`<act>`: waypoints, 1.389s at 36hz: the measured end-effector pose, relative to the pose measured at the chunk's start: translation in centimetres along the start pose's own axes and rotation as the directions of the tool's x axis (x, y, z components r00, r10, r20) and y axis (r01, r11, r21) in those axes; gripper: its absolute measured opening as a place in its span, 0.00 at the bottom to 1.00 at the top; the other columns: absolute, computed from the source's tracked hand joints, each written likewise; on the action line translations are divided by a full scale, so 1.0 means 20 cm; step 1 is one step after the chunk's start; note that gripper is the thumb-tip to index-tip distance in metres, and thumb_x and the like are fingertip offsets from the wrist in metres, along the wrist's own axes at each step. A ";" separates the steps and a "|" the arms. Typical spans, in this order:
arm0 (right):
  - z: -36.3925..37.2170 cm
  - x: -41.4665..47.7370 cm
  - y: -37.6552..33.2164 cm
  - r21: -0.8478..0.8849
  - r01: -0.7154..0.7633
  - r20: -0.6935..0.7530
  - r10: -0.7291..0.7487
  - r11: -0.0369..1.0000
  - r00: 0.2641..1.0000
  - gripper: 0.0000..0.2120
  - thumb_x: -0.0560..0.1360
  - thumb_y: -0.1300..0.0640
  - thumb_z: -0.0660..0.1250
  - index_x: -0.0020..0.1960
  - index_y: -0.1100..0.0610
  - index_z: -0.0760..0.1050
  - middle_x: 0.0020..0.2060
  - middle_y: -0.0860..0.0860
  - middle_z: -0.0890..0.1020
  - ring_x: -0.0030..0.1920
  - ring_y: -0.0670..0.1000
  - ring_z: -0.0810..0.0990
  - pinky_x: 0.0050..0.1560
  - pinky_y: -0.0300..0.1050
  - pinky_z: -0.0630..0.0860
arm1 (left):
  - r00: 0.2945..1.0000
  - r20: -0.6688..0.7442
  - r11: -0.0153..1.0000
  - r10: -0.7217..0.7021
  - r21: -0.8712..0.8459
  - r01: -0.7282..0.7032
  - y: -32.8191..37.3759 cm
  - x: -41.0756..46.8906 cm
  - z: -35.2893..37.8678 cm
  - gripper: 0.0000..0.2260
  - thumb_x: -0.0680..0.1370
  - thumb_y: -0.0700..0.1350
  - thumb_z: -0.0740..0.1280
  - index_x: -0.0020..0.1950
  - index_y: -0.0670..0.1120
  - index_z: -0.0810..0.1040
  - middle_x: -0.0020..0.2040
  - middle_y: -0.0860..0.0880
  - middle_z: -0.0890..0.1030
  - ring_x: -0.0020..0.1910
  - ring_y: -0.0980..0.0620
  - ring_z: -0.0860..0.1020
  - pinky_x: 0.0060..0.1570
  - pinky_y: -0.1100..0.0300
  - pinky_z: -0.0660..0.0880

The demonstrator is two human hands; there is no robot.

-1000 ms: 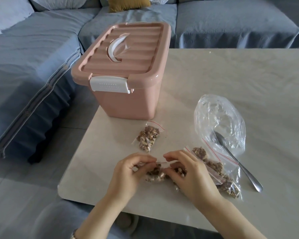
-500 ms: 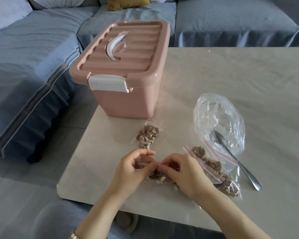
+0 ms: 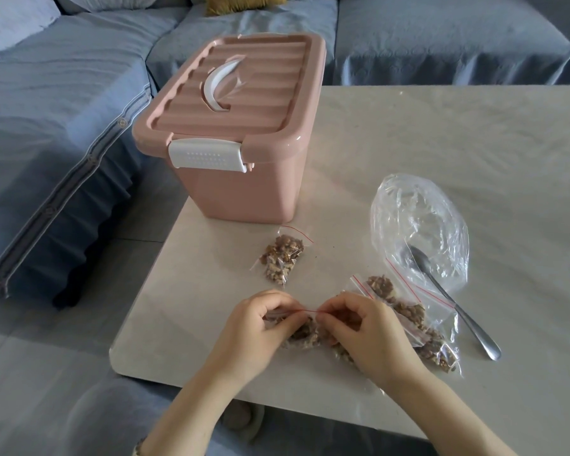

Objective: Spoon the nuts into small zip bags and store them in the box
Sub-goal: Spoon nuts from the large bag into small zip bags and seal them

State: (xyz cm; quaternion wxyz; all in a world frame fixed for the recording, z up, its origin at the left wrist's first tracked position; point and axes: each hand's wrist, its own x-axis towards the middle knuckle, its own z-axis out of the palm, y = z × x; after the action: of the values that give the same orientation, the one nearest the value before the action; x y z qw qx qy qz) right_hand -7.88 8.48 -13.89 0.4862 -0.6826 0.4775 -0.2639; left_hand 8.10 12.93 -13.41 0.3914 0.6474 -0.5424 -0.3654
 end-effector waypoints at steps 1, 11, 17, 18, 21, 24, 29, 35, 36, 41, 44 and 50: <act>0.00 0.00 0.00 -0.018 0.011 -0.012 -0.011 1.000 1.000 0.11 0.71 0.59 0.71 0.35 0.45 0.76 0.31 0.46 0.80 0.33 0.43 0.77 0.36 0.33 0.73 | 1.000 -0.002 1.000 0.003 0.001 -0.003 0.00 0.00 0.00 0.09 0.71 0.39 0.72 0.39 0.53 0.81 0.41 0.57 0.82 0.41 0.61 0.80 0.44 0.71 0.73; 0.04 0.00 0.01 -0.118 0.175 -0.090 -0.186 0.977 0.978 0.07 0.69 0.65 0.72 0.35 0.55 0.79 0.29 0.39 0.75 0.36 0.38 0.74 0.37 0.27 0.67 | 1.000 -0.008 0.999 0.022 0.050 -0.021 -0.02 -0.02 0.00 0.10 0.71 0.40 0.73 0.39 0.57 0.80 0.40 0.57 0.82 0.42 0.60 0.81 0.45 0.67 0.74; 0.04 -0.01 0.01 -0.146 0.226 -0.077 -0.239 0.963 0.968 0.05 0.69 0.62 0.69 0.36 0.54 0.79 0.31 0.40 0.75 0.37 0.39 0.73 0.38 0.27 0.67 | 0.987 -0.007 0.965 0.158 0.215 -0.153 -0.01 -0.01 0.01 0.10 0.68 0.55 0.66 0.45 0.54 0.78 0.41 0.58 0.80 0.40 0.62 0.78 0.41 0.64 0.74; 0.04 -0.01 0.01 -0.148 0.229 -0.075 -0.242 0.962 0.967 0.04 0.69 0.62 0.69 0.36 0.55 0.79 0.31 0.40 0.75 0.37 0.39 0.73 0.38 0.27 0.67 | 0.985 -0.006 0.958 0.174 0.231 -0.168 0.00 0.00 0.01 0.10 0.67 0.55 0.65 0.45 0.54 0.77 0.40 0.58 0.79 0.40 0.62 0.78 0.40 0.63 0.74; 0.03 0.00 0.00 -0.143 0.232 -0.068 -0.244 0.962 0.967 0.05 0.69 0.65 0.69 0.37 0.56 0.79 0.32 0.40 0.75 0.37 0.37 0.73 0.38 0.27 0.67 | 0.978 -0.011 0.946 0.209 0.256 -0.199 0.01 0.00 0.01 0.08 0.68 0.53 0.65 0.43 0.53 0.76 0.39 0.58 0.78 0.39 0.61 0.77 0.40 0.59 0.75; 0.03 0.00 0.00 -0.145 0.238 -0.052 -0.247 0.960 0.968 0.06 0.69 0.65 0.69 0.36 0.56 0.79 0.32 0.40 0.75 0.37 0.37 0.73 0.38 0.26 0.67 | 0.968 0.008 0.928 0.249 0.283 -0.241 0.01 0.01 0.02 0.06 0.68 0.51 0.65 0.40 0.50 0.76 0.37 0.56 0.77 0.38 0.60 0.76 0.38 0.56 0.74; 0.03 -0.01 0.01 -0.139 0.240 -0.057 -0.250 0.961 0.967 0.05 0.67 0.61 0.66 0.35 0.55 0.78 0.31 0.40 0.75 0.36 0.39 0.73 0.38 0.28 0.67 | 0.947 -0.001 0.882 0.321 0.365 -0.299 0.02 -0.01 0.02 0.06 0.69 0.49 0.65 0.35 0.49 0.77 0.34 0.54 0.77 0.36 0.59 0.75 0.35 0.59 0.72; 0.06 -0.02 0.01 -0.149 0.254 -0.099 -0.270 0.956 0.958 0.05 0.67 0.61 0.66 0.33 0.55 0.78 0.30 0.38 0.73 0.35 0.35 0.72 0.38 0.26 0.65 | 0.933 0.002 0.847 0.359 0.419 -0.327 0.00 -0.01 -0.02 0.06 0.69 0.51 0.66 0.35 0.50 0.77 0.35 0.55 0.77 0.35 0.58 0.75 0.35 0.59 0.71; 0.06 -0.02 0.01 -0.149 0.252 -0.109 -0.269 0.956 0.957 0.05 0.67 0.61 0.66 0.33 0.55 0.78 0.29 0.38 0.73 0.35 0.35 0.72 0.38 0.25 0.65 | 0.930 0.005 0.841 0.367 0.426 -0.334 -0.01 -0.01 -0.03 0.06 0.69 0.51 0.66 0.35 0.50 0.77 0.35 0.55 0.78 0.35 0.57 0.75 0.35 0.59 0.71; 0.05 -0.01 0.01 -0.145 0.248 -0.115 -0.265 0.958 0.957 0.05 0.67 0.60 0.67 0.33 0.55 0.78 0.27 0.37 0.71 0.34 0.35 0.71 0.37 0.26 0.65 | 0.912 0.009 0.785 0.409 0.506 -0.357 -0.03 -0.01 -0.10 0.06 0.68 0.49 0.65 0.33 0.50 0.77 0.33 0.58 0.78 0.34 0.58 0.74 0.33 0.60 0.71; 0.04 -0.02 0.02 -0.144 0.245 -0.120 -0.263 0.959 0.957 0.05 0.67 0.59 0.67 0.33 0.55 0.78 0.28 0.39 0.72 0.35 0.36 0.72 0.37 0.26 0.65 | 0.903 0.019 0.765 0.428 0.525 -0.374 -0.04 -0.01 -0.13 0.05 0.68 0.48 0.66 0.33 0.49 0.78 0.33 0.58 0.78 0.34 0.59 0.74 0.33 0.63 0.71; 0.02 -0.02 0.02 -0.136 0.229 -0.140 -0.247 0.964 0.959 0.05 0.68 0.61 0.68 0.34 0.55 0.77 0.29 0.42 0.75 0.35 0.37 0.73 0.38 0.25 0.65 | 0.942 -0.050 0.894 0.332 0.335 -0.298 -0.09 -0.04 -0.15 0.06 0.70 0.51 0.67 0.37 0.50 0.80 0.36 0.60 0.79 0.37 0.60 0.78 0.36 0.61 0.74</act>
State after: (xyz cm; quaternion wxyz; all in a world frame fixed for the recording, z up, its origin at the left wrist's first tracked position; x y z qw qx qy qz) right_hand -7.85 9.07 -14.38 0.3708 -0.7399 0.4431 -0.3444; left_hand 11.34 14.30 -13.68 0.3626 0.6246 -0.6708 -0.1685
